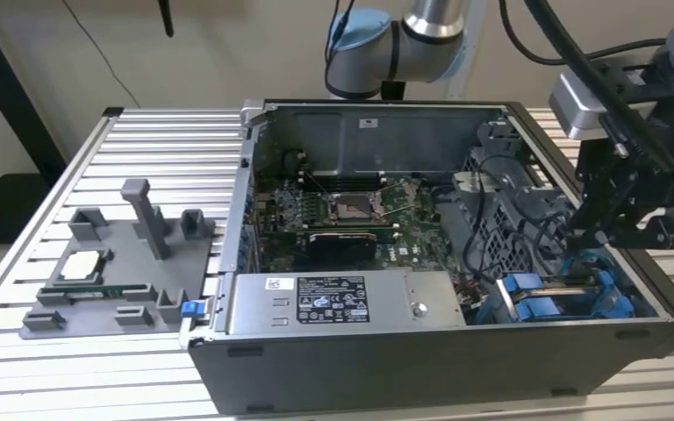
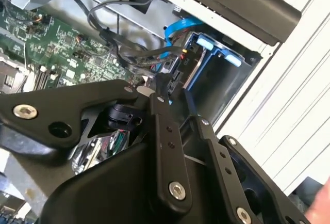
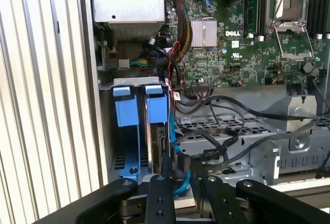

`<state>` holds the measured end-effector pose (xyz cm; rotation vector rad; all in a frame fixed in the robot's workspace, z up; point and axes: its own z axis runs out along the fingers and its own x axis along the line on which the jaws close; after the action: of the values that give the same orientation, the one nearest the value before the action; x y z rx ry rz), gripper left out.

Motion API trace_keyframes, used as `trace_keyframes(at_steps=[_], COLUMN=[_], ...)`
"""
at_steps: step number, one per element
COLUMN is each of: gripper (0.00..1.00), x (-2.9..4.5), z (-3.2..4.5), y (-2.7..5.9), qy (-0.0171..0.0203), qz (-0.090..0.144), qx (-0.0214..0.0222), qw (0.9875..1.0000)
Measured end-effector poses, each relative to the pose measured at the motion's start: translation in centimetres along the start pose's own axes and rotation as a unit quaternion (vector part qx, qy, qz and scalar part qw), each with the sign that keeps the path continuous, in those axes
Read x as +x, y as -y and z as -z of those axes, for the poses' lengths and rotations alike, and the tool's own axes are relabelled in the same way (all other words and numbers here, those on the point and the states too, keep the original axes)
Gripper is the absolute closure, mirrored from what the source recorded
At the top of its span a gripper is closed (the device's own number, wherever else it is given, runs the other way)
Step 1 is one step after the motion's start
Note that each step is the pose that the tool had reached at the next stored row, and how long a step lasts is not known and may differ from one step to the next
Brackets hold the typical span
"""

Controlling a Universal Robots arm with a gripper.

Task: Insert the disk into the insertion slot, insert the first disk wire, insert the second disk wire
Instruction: 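Insert the second disk wire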

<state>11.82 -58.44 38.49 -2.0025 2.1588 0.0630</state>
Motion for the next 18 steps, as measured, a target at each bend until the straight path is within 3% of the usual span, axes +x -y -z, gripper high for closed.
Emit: trace_keyframes(at_steps=[7, 8, 18], gripper=[0.00, 1.00, 1.00], x=[-0.60, -0.62, -0.52], z=[-0.91, -0.93, -1.20], y=[-0.19, -0.21, -0.26], qy=[-0.0002, -0.0001, -0.0005], qz=[0.000, 0.000, 0.000], qx=[0.0000, 0.0000, -0.0019], qw=[1.0000, 1.0000, 1.0000])
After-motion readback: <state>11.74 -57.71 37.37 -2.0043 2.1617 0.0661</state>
